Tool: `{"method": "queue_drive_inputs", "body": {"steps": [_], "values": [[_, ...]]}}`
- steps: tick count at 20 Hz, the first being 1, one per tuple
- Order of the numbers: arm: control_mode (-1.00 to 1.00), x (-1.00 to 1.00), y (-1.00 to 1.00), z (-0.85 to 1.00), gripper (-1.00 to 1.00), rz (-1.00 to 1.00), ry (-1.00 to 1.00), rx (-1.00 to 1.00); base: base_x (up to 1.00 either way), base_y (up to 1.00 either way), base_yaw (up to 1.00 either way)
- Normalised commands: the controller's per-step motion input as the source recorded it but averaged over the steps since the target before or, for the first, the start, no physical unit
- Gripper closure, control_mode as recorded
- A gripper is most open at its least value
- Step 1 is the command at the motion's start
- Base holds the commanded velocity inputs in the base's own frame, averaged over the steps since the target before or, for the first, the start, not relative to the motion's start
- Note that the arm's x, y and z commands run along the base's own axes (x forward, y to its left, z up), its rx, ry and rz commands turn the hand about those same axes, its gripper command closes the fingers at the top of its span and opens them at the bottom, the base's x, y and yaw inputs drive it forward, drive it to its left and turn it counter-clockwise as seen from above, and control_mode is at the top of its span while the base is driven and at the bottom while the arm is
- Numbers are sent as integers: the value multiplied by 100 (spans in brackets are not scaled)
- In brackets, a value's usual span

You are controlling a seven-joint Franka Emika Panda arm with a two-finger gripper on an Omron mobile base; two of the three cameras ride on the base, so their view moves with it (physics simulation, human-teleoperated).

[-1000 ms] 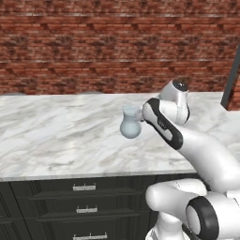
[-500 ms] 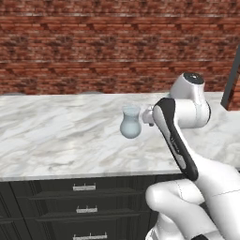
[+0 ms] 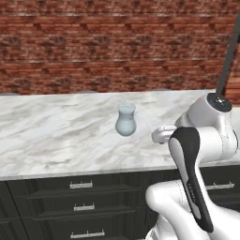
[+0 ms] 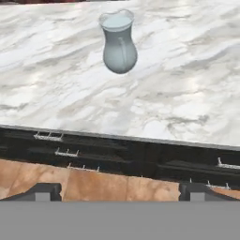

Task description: Place the pitcher and cup on the dining counter for serving.

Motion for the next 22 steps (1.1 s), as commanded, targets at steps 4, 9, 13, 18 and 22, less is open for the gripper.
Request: {"method": "queue_drive_inputs", "body": {"steps": [4,9,13,18,22], "values": [[100,0,0,0,-100,0,0,0,-96,-17,-59],[100,0,0,0,-100,0,0,0,-69,-23,-68],[100,0,0,0,-100,0,0,0,-31,-34,-75],[100,0,0,0,-100,0,0,0,-5,-39,-81],[100,0,0,0,-100,0,0,0,0,-46,-83]]}}
